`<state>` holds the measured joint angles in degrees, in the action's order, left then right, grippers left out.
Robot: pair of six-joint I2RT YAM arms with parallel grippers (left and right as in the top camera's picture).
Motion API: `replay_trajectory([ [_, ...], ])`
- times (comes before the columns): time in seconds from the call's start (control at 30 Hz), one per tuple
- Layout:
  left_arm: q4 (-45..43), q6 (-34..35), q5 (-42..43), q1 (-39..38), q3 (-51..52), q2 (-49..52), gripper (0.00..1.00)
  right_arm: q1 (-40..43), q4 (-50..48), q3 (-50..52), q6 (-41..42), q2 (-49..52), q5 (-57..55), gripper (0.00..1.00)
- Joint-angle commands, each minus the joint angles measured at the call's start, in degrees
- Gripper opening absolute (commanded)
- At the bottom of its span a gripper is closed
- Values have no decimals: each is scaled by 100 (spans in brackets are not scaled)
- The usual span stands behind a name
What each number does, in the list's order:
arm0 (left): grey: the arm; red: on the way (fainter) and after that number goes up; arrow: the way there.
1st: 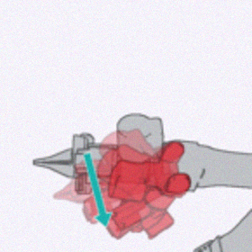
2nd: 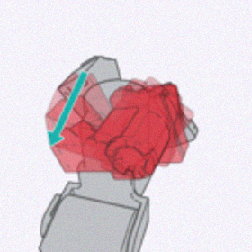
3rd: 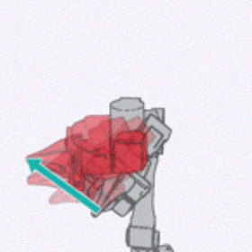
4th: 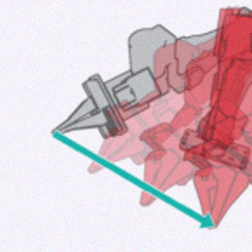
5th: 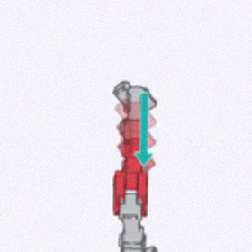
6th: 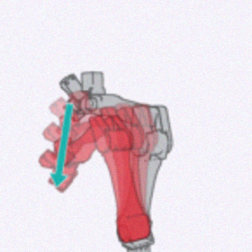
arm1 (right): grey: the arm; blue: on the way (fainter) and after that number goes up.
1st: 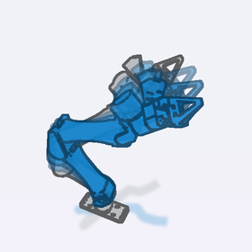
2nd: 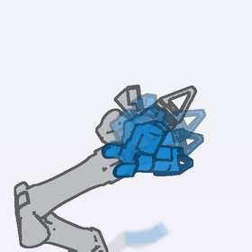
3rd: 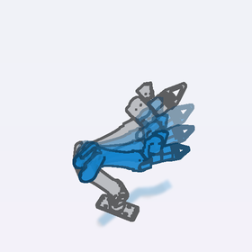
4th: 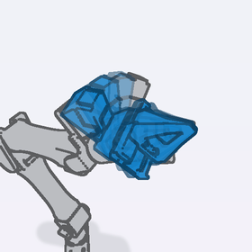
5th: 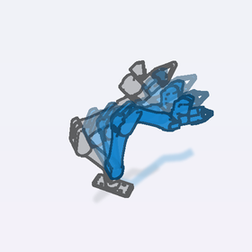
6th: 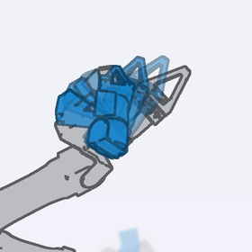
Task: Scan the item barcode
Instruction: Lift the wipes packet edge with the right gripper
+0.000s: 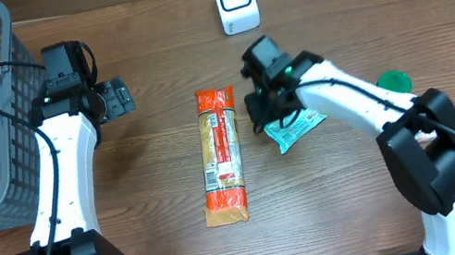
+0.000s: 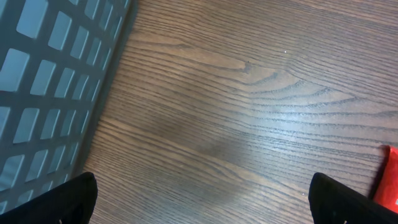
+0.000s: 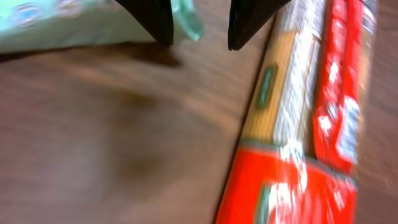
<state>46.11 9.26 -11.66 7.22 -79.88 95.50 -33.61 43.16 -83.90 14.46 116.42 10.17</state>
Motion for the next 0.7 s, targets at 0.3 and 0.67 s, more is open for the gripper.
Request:
replay_trajectory([
  [0.3,-2,15,-35,-11,-90,7,100,-170,1683,107,55,-24,-693,32],
  [0.67,-2,17,-35,-11,-90,7,100,-28,2264,-402,63,-251,-387,32],
])
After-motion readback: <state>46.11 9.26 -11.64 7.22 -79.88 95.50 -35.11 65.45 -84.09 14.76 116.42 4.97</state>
